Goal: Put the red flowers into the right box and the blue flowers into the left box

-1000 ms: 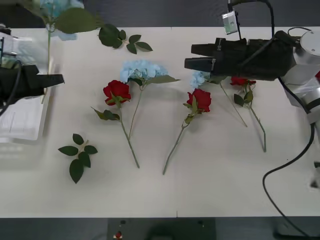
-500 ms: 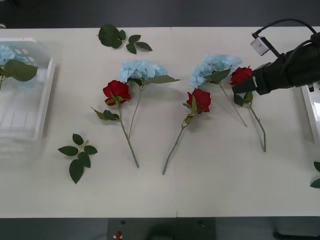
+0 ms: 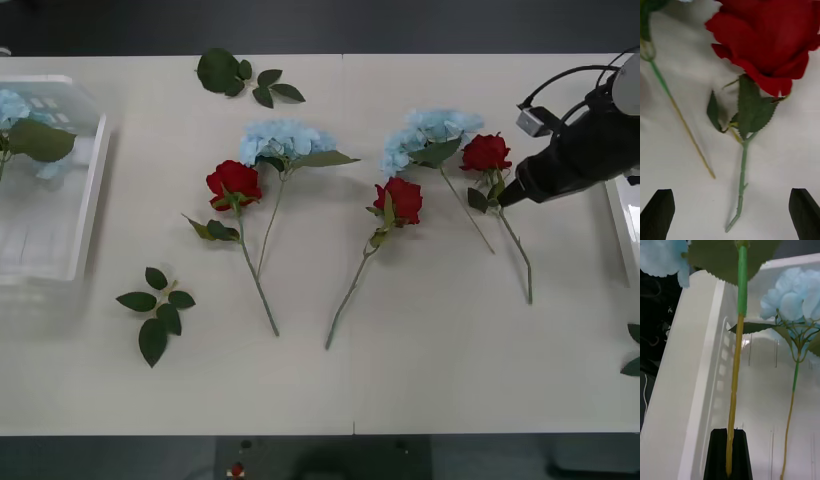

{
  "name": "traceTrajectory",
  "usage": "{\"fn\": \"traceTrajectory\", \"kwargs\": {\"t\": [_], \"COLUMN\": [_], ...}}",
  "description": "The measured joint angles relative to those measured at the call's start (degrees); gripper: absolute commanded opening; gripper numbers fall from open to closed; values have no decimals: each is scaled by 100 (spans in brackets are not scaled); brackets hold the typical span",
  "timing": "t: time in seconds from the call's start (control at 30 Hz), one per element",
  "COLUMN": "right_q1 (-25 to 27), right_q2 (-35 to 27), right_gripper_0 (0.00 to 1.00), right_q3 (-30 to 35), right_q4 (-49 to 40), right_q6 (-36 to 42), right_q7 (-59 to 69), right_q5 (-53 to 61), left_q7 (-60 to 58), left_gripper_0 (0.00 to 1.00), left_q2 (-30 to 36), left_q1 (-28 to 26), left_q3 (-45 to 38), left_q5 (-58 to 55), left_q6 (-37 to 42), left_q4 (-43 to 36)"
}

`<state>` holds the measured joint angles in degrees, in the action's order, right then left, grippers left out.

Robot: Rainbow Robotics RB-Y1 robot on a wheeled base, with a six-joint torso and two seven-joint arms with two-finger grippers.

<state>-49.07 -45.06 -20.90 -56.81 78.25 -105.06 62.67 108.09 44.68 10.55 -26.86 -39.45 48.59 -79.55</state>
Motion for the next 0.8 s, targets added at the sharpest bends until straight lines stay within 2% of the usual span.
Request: {"fn": "traceTrajectory", "kwargs": {"t": [0.17, 0.3, 0.37, 0.4, 0.6, 0.67, 0.7, 0.77, 0.8], "right_q1": [-435, -614, -673, -702, -760, -761, -761, -764, -765], "right_q2": [494, 736, 826, 869, 1080, 1159, 1195, 1265, 1296], "right_gripper_0": [88, 88, 88, 88, 88, 89, 89, 88, 88], "right_q3": [40, 40, 40, 40, 40, 40, 40, 40, 40], "right_q4": [1025, 1348, 1506, 1607, 2082, 2260, 2348, 2501, 2560], "right_q6": [-430, -699, -840, -914, -1353, -1537, -1598, -1706, -1749], "right_q7": [0, 0, -1, -1, -7, -22, -42, -151, -184], "right_q5": [-555, -794, -820, -826, -1023, -1072, -1102, -1165, -1191], "left_q7": [0, 0, 0, 0, -1, -1, -1, -1, -1], "left_gripper_0": [0, 4, 19, 35, 60, 74, 89, 100, 100], "left_q2": [0, 0, 0, 0, 0, 0, 0, 1, 1], "left_q1": [-78, -78, -78, -78, -78, -78, -78, -78, -78], "left_q3": [132, 234, 265, 271, 271, 271, 271, 270, 268], "left_q5": [18, 18, 18, 18, 17, -2, -37, -230, -394], "left_q6": [-30, -30, -30, -30, -30, -28, -2, 277, 557], "left_q4": [158, 229, 250, 258, 264, 265, 265, 240, 193]}}
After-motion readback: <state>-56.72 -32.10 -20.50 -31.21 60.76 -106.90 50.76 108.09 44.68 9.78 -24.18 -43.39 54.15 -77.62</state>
